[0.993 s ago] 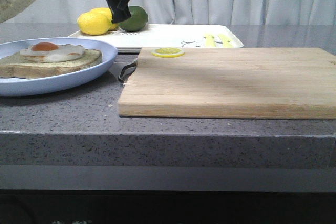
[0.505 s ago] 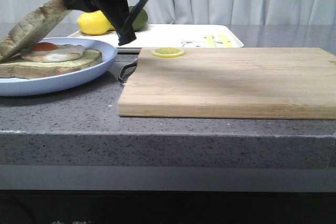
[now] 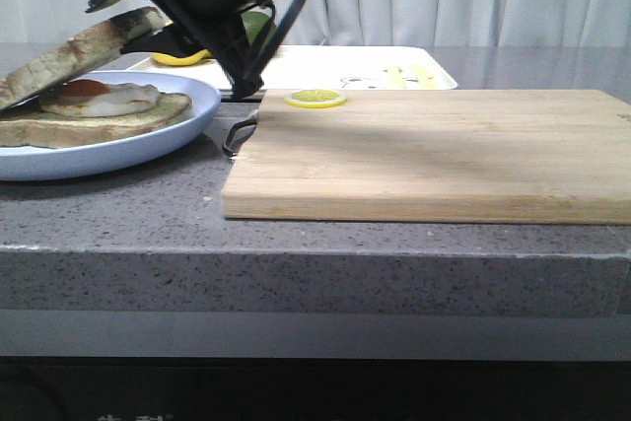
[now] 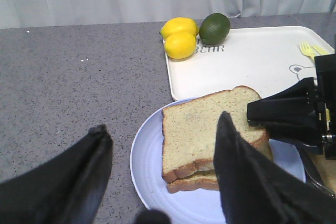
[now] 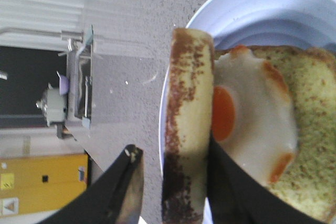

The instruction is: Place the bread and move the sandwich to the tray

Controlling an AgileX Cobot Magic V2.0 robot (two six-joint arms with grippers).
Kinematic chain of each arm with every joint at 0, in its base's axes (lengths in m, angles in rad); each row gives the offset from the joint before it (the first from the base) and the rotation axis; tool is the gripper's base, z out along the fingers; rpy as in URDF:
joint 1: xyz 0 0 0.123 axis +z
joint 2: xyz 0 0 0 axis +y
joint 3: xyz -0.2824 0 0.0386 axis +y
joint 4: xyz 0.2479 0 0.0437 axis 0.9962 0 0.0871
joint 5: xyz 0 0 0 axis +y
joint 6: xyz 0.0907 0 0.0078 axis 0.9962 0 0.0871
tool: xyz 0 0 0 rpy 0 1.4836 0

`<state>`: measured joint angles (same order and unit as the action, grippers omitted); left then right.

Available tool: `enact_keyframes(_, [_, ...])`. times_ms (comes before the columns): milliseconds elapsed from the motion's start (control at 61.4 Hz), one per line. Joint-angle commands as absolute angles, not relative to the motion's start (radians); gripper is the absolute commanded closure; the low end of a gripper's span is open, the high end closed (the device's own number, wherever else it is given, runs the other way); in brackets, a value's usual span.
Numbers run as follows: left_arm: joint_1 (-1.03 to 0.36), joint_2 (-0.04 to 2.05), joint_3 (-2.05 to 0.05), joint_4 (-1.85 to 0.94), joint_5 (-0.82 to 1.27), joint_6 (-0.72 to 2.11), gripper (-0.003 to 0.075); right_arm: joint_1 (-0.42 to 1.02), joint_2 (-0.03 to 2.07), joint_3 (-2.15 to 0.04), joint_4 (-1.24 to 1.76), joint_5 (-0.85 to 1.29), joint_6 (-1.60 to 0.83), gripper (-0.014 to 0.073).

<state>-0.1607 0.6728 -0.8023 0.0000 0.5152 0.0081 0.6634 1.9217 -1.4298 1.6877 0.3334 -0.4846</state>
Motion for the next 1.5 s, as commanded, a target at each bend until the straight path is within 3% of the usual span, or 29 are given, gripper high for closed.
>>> enact_keyframes(0, [-0.169, 0.677, -0.831, -0.009, 0.442, 0.0, 0.0304, 0.638, 1.862, -1.457, 1.629, 0.418, -0.497, 0.028])
enact_keyframes(391, [-0.169, 0.677, -0.831, -0.007, 0.442, 0.0, 0.0304, 0.479, 1.758, -1.457, 1.227, 0.696, -0.496, 0.0283])
enact_keyframes(635, [-0.169, 0.677, -0.831, -0.007, 0.442, 0.0, 0.0304, 0.379, 1.554, -1.457, 1.012, 0.859, -0.496, 0.0283])
enact_keyframes(944, [-0.169, 0.677, -0.831, -0.007, 0.442, 0.0, 0.0304, 0.372, 1.231, -1.457, 0.577, 0.995, -0.374, 0.0283])
enact_keyframes(1107, [-0.169, 0.677, -0.831, -0.007, 0.442, 0.0, 0.0304, 0.372, 1.055, -1.393, 0.416, 0.995, -0.284, 0.0283])
enact_keyframes(1482, [-0.169, 0.677, -0.831, -0.007, 0.442, 0.0, 0.0304, 0.372, 0.747, -1.125, 0.408, 0.874, -0.283, 0.0283])
